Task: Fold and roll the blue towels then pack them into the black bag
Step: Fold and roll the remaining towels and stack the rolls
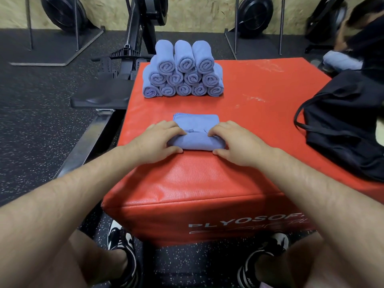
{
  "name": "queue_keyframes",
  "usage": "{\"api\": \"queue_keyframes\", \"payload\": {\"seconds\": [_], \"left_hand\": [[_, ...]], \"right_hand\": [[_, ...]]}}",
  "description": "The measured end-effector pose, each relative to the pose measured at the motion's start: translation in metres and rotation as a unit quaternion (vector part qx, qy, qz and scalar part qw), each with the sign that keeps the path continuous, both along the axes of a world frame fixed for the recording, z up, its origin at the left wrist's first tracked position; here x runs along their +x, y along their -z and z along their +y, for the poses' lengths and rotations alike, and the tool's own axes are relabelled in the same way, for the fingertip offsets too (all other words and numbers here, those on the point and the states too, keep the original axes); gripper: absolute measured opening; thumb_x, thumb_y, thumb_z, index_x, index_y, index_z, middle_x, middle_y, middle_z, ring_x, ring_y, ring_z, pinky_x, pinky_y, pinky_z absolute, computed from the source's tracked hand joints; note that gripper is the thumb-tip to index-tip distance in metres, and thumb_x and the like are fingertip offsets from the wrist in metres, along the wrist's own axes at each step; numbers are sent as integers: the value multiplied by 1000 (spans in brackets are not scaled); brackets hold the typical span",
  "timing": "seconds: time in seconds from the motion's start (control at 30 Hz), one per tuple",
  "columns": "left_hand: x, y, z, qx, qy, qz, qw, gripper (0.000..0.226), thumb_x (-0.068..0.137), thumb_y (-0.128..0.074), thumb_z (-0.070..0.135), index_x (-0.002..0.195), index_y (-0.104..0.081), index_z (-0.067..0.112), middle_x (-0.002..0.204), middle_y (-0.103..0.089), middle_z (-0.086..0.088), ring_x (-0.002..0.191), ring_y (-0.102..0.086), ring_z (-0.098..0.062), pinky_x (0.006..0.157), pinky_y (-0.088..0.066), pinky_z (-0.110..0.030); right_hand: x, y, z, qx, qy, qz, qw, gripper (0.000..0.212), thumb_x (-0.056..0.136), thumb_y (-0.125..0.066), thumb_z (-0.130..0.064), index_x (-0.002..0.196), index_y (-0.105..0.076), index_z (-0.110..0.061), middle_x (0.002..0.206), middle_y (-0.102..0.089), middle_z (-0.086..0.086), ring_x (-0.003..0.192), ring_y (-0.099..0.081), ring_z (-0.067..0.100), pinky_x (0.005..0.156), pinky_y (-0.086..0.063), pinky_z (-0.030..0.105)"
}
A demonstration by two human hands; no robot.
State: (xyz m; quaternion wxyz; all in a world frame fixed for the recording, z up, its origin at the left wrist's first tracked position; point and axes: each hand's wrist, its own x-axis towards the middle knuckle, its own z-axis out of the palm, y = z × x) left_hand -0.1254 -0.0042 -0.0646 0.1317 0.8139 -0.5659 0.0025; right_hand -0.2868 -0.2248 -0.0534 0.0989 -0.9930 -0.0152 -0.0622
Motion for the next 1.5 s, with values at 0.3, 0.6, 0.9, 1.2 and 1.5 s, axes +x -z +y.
{"api": "queue_keyframes", "payload": {"seconds": [0.3, 0.6, 0.9, 1.2, 1.5], "left_hand": [[-3, -8, -2, 37, -12, 167, 985, 42, 86, -45, 50, 110, -66, 23, 103, -48, 11, 106, -39, -13, 105, -32, -37], [-7, -7, -6, -77, 17, -62, 995, 23, 96, -43, 42, 106, -61, 32, 105, -52, 12, 94, -46, -17, 76, -31, -35], [6, 3, -12, 9, -12, -49, 999, 67, 81, -69, 61, 136, -50, 27, 123, -52, 7, 114, -48, -19, 83, -30, -34], [14, -4, -19, 30, -26, 127, 991, 73, 72, -38, 77, 123, -62, 30, 109, -46, 13, 110, -39, -10, 100, -32, -33], [22, -1, -32, -90, -23, 46, 995, 39, 95, -37, 54, 123, -58, 36, 116, -52, 12, 112, -52, -15, 93, -46, -50]], "right_hand": [[-3, -22, 1, 186, 60, 107, 975, 19, 84, -67, -19, 100, -57, -25, 96, -68, -3, 92, -62, 23, 86, -50, 41], [2, -11, -2, 119, 13, -55, 991, 26, 87, -58, -12, 106, -62, -29, 108, -43, -9, 100, -44, 14, 93, -38, 27], [6, 1, -7, 34, 29, -15, 999, 54, 75, -80, -39, 120, -54, -25, 122, -54, -5, 110, -50, 22, 97, -43, 37], [14, -12, -16, 171, 86, 50, 980, 32, 80, -71, -24, 105, -51, -24, 103, -63, -3, 95, -60, 21, 87, -49, 39], [31, -3, -22, 158, 66, -69, 983, 21, 97, -56, -24, 118, -57, -24, 117, -50, -2, 109, -52, 13, 99, -39, 28]]}}
